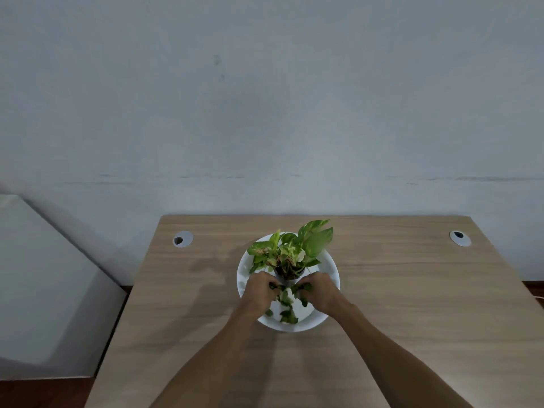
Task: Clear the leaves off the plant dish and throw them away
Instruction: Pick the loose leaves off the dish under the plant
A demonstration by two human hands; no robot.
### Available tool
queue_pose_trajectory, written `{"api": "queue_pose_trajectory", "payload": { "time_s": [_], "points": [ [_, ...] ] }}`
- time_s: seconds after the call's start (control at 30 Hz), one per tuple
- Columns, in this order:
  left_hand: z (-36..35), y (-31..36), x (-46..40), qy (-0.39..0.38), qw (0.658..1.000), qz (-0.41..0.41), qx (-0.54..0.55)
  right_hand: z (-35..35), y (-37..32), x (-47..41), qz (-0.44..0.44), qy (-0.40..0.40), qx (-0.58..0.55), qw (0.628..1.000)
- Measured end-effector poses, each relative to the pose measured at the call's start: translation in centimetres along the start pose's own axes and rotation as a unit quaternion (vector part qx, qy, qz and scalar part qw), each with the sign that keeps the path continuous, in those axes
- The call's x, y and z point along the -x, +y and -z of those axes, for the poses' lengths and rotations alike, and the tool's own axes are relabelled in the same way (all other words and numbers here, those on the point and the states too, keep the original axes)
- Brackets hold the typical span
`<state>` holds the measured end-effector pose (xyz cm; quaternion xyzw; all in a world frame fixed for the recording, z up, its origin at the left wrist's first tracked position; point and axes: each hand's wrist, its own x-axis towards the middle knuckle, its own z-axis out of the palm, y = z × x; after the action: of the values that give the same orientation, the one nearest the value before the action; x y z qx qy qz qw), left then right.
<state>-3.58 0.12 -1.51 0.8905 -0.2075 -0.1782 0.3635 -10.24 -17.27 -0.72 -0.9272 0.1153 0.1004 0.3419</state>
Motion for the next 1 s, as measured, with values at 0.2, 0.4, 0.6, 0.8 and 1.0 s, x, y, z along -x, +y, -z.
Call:
{"api": "queue_pose_trajectory", "payload": {
  "time_s": [0.2, 0.4, 0.6, 0.8, 1.0],
  "points": [
    [1.2, 0.4, 0.5, 0.011, 0.999, -0.018, 0.029, 1.1, -0.9, 0.9, -0.032, 0.031, -0.015, 0.999],
    [1.4, -0.4, 1.7, 0.025, 0.998, 0.014, 0.051, 0.5, -0.9, 2.2, -0.049, 0.059, -0.050, 0.996],
    [2.2, 0.2, 1.9, 0.058, 0.994, 0.038, 0.089, 1.1, -1.2, 2.7, -0.063, 0.090, -0.091, 0.990],
    [1.5, 0.4, 2.7, 0.072, 0.983, 0.093, 0.142, -0.1, -0.7, 2.9, -0.058, 0.105, -0.124, 0.985],
    [0.9, 0.4, 3.9, 0.090, 0.971, 0.135, 0.177, 0.2, -0.4, 3.0, -0.069, 0.130, -0.155, 0.977]
  ]
}}
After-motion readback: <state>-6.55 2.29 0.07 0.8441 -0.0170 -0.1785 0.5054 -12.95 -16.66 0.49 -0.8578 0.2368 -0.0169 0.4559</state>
